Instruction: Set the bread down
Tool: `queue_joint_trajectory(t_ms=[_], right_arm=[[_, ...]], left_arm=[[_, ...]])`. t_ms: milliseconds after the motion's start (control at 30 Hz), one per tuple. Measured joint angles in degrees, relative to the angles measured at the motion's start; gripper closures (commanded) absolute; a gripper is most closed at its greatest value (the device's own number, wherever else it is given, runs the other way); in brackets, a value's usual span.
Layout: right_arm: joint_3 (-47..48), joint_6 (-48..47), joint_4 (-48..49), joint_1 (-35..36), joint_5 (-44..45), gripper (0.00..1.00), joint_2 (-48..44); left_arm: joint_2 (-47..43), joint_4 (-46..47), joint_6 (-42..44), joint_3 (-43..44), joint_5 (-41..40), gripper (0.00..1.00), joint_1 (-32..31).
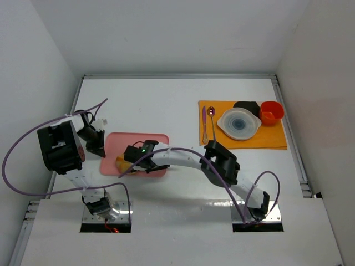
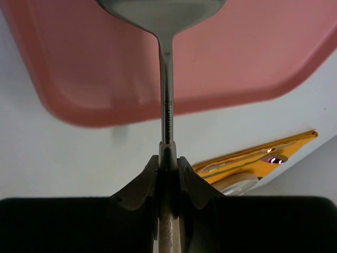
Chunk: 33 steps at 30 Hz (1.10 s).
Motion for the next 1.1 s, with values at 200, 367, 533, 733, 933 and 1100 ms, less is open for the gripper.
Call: queue_joint_trajectory(t_ms=[200, 367, 533, 733, 933, 1100], right_arm=[[11.28, 4.02, -1.14, -0.39, -0.07, 1.00, 7.78], [14.53, 7.39, -1.33, -0.61, -1.29, 1.00, 10.56], [21.38, 9.57, -2.36, -0.61, -2.10, 1.00, 14.38], [23.58, 11.78, 0.07, -0.61, -2.03, 1.00, 16.17], [23.10, 11.98, 1.88, -0.61, -1.11, 1.00, 16.31], [21.18, 12.48, 4.83, -0.55, 2.16, 1.00, 16.17]], left_arm=[[-0.02, 0.00, -0.24, 0.00, -0.09, 1.00, 0.00], [-0.02, 0.00, -0.28, 0.00, -0.09, 1.00, -0.02], [-0.09, 0.00, -0.28, -0.02, -0.09, 1.00, -0.02], [-0.37, 0.33, -0.39, -0.35, -0.09, 1.00, -0.02], [-0.37, 0.33, -0.39, -0.35, -0.09, 1.00, -0.02], [-0.37, 0.33, -0.42, -0.35, -0.09, 1.00, -0.02]])
